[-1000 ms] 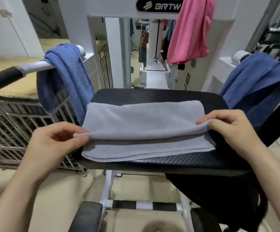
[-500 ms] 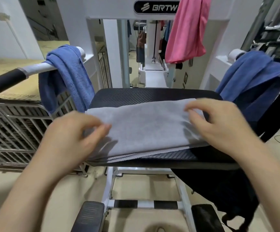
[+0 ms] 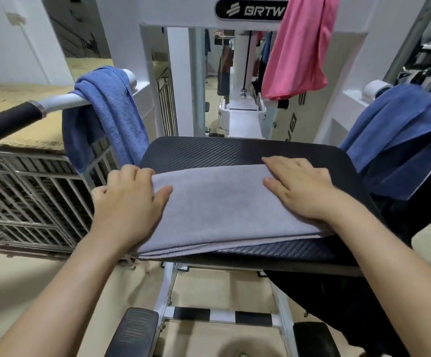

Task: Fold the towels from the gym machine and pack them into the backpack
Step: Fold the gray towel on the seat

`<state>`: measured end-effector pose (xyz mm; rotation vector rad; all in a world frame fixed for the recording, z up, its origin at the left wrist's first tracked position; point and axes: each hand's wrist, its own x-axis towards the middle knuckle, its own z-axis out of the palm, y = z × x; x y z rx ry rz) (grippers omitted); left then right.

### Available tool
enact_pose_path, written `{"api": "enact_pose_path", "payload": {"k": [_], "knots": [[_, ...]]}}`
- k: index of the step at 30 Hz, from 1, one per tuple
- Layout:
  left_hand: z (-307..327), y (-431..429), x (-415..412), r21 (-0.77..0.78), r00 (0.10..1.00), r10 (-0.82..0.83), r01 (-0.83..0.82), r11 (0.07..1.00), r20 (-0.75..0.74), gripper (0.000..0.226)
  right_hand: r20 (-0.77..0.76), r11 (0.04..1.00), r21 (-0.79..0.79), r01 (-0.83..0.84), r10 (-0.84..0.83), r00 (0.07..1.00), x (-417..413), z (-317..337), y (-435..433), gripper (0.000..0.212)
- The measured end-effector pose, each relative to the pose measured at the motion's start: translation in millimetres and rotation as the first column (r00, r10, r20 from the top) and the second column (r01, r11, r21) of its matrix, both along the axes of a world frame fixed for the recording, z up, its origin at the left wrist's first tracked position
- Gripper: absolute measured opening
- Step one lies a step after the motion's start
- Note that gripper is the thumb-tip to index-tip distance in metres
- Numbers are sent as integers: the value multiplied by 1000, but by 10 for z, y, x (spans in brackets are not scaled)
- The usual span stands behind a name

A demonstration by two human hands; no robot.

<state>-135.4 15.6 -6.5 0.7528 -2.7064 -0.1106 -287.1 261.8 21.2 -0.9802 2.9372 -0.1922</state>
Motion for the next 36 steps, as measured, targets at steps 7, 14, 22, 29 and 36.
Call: {"api": "enact_pose_path", "payload": {"k": [7,14,22,29,36], "knots": [[191,105,206,436,948,57,91,895,-314,32,-34,988,157,10,-4,999,-423,543,-148,13],[139,601,637,791,950,39,236,565,-310,53,-589,965,-184,-189,46,806,-517,607,-1405,31],[-5,422,722,262,862,-416,490,832,-290,52,85,826,-146,-545,559,825,436,469,-879,49],[-22,412,518,90,832,-477,518,850,-284,38,-101,780,97,-619,626,773,743,127,-215,42],[209,449,576,-174,754,-632,657,734,178,34,-414,696,149,-702,689,595,724,-209,-42,43]]}}
